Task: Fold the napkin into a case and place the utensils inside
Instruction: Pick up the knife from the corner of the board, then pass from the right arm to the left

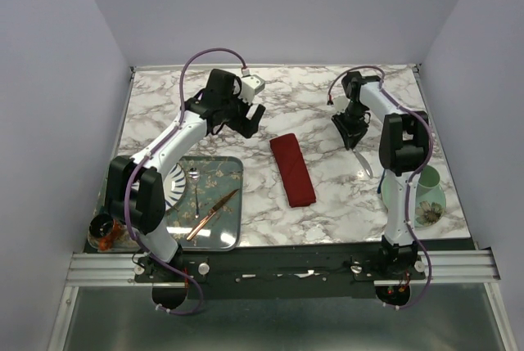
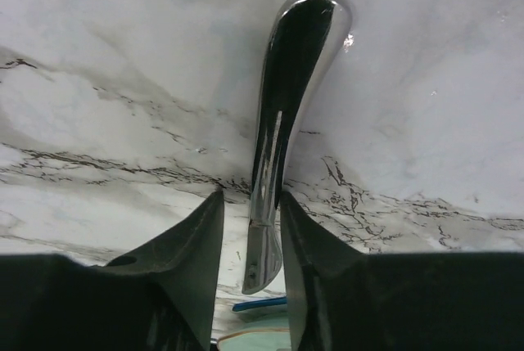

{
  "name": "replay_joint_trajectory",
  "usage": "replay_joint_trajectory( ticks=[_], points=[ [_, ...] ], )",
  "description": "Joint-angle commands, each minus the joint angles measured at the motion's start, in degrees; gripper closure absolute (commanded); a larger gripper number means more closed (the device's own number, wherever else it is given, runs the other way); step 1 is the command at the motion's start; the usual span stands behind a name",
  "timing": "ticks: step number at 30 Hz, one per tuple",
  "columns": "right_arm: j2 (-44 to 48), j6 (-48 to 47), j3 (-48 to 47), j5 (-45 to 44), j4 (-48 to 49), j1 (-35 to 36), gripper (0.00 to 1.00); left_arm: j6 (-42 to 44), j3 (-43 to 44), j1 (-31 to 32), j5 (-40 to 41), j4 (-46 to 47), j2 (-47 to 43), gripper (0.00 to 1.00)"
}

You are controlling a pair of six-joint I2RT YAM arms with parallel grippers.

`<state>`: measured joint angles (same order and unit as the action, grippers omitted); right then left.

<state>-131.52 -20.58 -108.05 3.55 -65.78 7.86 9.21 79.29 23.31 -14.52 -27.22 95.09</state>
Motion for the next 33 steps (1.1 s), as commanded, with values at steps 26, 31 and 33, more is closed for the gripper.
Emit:
replay_joint_trajectory(
  ticks=[26, 31, 33],
  points=[
    [12.4, 2.3, 8.7, 16.1, -2.0, 0.3, 0.99, 32.8, -15.1, 8.7, -19.9, 24.1, -5.4, 0.01],
    [13.6, 4.4, 10.2, 20.4, -3.2, 0.3, 0.99, 45.3, -10.8, 16.8, -19.0, 26.9, 2.4, 0.15],
    [14.4, 5.0, 10.8, 21.8, -3.7, 0.3, 0.99, 49.2, -8.9, 20.2, -18.5, 29.9, 5.7, 0.24]
  ],
)
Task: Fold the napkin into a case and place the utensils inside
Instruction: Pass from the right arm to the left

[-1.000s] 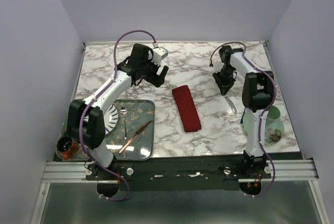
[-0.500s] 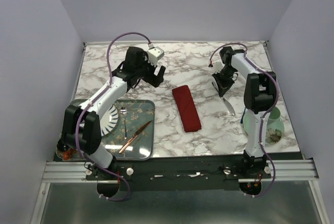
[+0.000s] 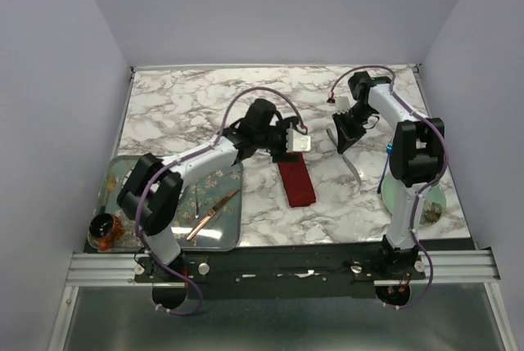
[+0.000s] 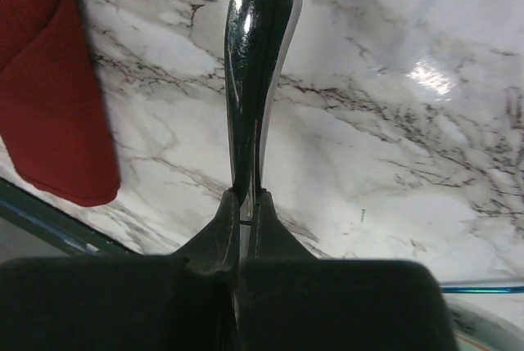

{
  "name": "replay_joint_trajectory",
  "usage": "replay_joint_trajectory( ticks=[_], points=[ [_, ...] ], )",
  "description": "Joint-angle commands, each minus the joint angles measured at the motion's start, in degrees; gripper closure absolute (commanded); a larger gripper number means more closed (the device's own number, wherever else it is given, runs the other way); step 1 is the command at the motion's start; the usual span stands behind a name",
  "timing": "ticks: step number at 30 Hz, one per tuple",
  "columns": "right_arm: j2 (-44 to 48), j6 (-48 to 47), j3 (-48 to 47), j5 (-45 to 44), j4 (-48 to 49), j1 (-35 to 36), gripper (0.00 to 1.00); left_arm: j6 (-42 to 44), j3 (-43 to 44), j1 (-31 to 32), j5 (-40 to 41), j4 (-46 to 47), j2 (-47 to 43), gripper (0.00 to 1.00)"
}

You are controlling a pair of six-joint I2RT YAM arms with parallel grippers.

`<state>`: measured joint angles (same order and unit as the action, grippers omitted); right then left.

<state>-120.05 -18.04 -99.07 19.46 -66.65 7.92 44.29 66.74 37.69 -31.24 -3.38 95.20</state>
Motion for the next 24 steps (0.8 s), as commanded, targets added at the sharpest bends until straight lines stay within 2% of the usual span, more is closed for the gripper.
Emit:
replay_joint_trajectory(
  ticks=[1, 6, 14, 17, 18, 21, 24],
  points=[
    [3.2, 2.6, 2.1, 7.5, -3.0, 0.3, 0.99, 16.1, 4.2, 6.7, -1.7, 7.3, 6.6, 0.24],
    [6.1, 3.5, 5.6, 10.8, -3.7, 0.2, 0.99, 27.1, 8.0, 11.6, -2.2, 7.9, 12.9, 0.24],
    [9.2, 4.6, 9.4, 14.2, -4.2, 0.3, 0.99, 36.0, 10.3, 16.8, -2.4, 7.2, 19.1, 0.22],
    [10.1, 4.4, 10.3, 14.9, -4.7, 0.3, 0.99, 39.2, 11.5, 17.8, -2.8, 5.8, 20.9, 0.29],
    [10.2, 4.5, 10.5, 15.2, -4.9, 0.3, 0.99, 39.6, 12.0, 18.4, -2.6, 5.8, 21.9, 0.38],
    [11.2, 4.4, 11.4, 15.6, -5.2, 0.3, 0.99, 40.3, 13.5, 19.7, -2.4, 5.8, 23.4, 0.49],
    [11.9, 4.9, 13.0, 16.3, -5.3, 0.3, 0.99, 41.3, 15.0, 20.8, -1.2, 6.3, 25.3, 0.49]
  ],
)
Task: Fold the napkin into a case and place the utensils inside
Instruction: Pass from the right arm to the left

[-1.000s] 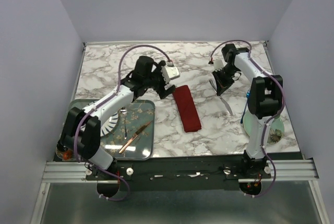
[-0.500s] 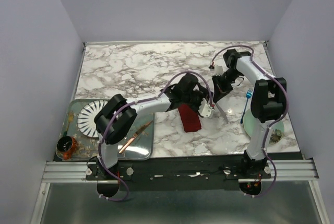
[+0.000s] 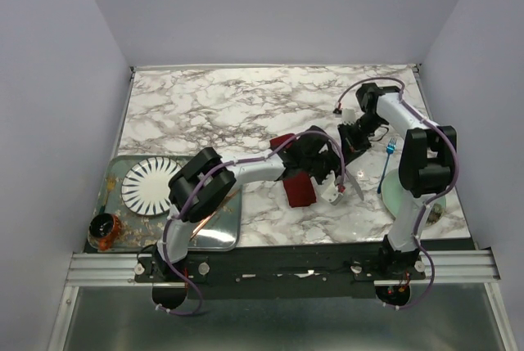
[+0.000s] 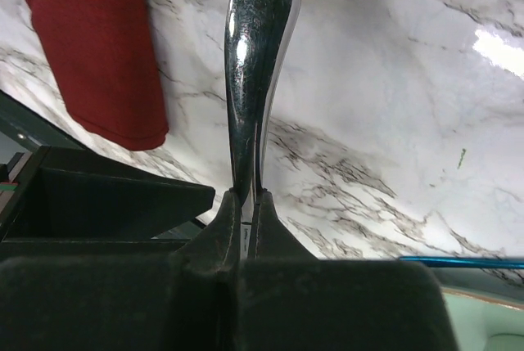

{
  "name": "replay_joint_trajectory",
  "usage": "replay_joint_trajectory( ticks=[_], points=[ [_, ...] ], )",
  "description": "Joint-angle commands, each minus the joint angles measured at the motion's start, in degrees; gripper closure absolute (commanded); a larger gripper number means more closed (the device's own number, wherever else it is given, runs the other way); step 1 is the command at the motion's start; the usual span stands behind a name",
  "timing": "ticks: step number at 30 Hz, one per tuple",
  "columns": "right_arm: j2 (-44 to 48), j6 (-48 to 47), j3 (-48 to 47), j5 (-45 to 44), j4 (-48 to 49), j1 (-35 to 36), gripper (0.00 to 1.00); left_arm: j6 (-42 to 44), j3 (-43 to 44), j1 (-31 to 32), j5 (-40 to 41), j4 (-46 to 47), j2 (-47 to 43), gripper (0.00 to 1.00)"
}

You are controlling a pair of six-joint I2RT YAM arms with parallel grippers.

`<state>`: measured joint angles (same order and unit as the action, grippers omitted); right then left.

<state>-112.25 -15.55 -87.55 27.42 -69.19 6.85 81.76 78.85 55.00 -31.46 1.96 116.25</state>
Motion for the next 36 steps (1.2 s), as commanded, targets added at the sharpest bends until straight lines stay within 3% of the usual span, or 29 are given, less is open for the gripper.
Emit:
replay_joint_trajectory(
  ticks=[1, 8, 22, 30, 36],
  points=[
    [4.2, 2.5, 1.9, 8.6, -2.8, 1.3, 0.99, 4.7, 3.0, 4.2, -0.6, 0.9, 4.7, 0.49],
    [3.5, 2.6, 1.7, 7.6, -2.4, 0.7, 0.99, 6.2, 2.5, 5.6, 1.1, 1.6, 5.7, 0.44],
    [-1.1, 1.8, -4.1, 3.6, -1.7, -0.3, 0.99, 3.8, -10.6, 3.7, 4.9, 10.4, -6.7, 0.34],
    [-0.6, 2.4, -3.9, 4.9, -1.6, -0.2, 0.99, 3.3, -10.7, 3.6, 4.9, 12.3, -7.2, 0.27],
    [0.9, 3.1, -2.2, 8.5, -1.9, 0.2, 0.99, 4.1, -8.8, 3.6, 3.0, 11.3, -4.8, 0.28]
  ],
)
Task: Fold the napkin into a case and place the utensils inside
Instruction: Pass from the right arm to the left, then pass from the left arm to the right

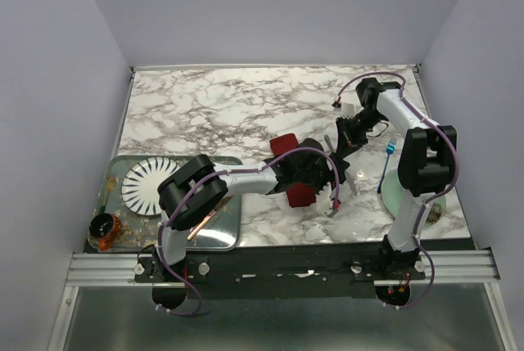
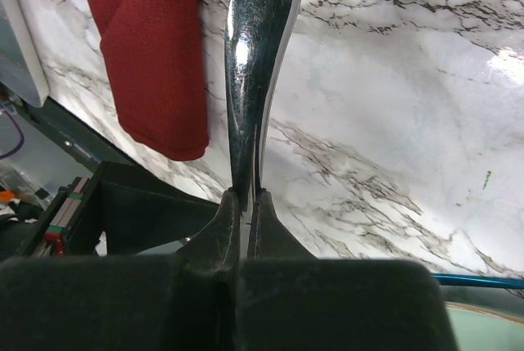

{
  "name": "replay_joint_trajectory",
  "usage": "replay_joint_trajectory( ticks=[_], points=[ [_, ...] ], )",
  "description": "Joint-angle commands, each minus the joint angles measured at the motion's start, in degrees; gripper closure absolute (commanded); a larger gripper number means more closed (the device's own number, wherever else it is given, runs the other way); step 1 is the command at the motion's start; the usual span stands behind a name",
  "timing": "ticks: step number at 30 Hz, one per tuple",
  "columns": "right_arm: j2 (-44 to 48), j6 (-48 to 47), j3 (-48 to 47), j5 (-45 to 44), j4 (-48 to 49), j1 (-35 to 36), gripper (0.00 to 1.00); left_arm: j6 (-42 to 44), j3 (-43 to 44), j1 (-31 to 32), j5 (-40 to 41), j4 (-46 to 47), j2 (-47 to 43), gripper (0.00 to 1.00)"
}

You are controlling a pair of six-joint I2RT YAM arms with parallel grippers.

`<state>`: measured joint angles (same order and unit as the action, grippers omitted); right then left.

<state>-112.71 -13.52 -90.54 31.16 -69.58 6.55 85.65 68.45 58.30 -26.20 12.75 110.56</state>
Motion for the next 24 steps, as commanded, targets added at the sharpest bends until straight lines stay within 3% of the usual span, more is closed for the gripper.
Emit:
replay_joint_trajectory(
  ticks=[1, 5, 7, 8, 9, 13, 15, 16, 18, 19, 22, 24],
  points=[
    [1.6, 1.0, 1.2, 5.4, -1.6, 0.7, 0.99, 0.2, 2.0, 0.3, -2.3, 0.3, 1.3, 0.30],
    [3.1, 1.1, 3.4, 6.9, -2.2, 1.4, 0.99, 0.5, 3.7, 0.3, -1.9, 0.1, 3.5, 0.41],
    [3.6, 1.0, 4.1, 7.0, -2.3, 1.5, 0.99, 0.6, 4.8, 0.4, -1.7, 0.1, 4.6, 0.55],
    [3.7, 0.9, 4.1, 7.3, -2.6, 1.5, 0.99, 0.7, 5.1, 0.5, -1.8, 0.1, 4.7, 0.65],
    [3.6, 0.7, 3.4, 7.4, -2.8, 1.5, 0.99, 0.5, 5.6, 0.6, -2.0, 0.2, 4.9, 0.97],
    [2.3, -1.2, -2.0, 9.1, -4.1, 1.4, 0.96, -1.1, 5.9, 0.5, -2.4, 1.8, 4.3, 1.00],
    [1.5, -3.1, -6.5, 9.4, -5.5, 0.8, 0.85, -1.2, 5.7, 0.1, -3.4, 1.9, 2.9, 1.00],
    [1.2, -4.3, -10.9, 9.3, -5.8, 0.3, 0.67, -1.8, 5.7, 0.0, -4.0, 2.2, 2.3, 1.00],
    [0.4, -6.2, -16.0, 9.9, -6.4, -1.9, 0.40, -4.4, 6.1, -0.5, -4.6, 2.3, 0.4, 1.00],
    [0.2, -7.0, -18.2, 10.1, -6.3, -2.6, 0.19, -5.8, 6.1, -0.7, -4.9, 3.2, -0.5, 1.00],
    [-0.6, -7.9, -28.1, 12.3, -5.6, -5.9, 0.02, -15.8, 7.4, -2.2, -6.2, 5.6, -4.2, 1.00],
    [0.5, -6.4, -30.6, 13.9, -0.6, -8.5, 0.00, -26.7, 9.5, -3.2, -6.1, 5.2, -6.7, 1.00]
  ],
)
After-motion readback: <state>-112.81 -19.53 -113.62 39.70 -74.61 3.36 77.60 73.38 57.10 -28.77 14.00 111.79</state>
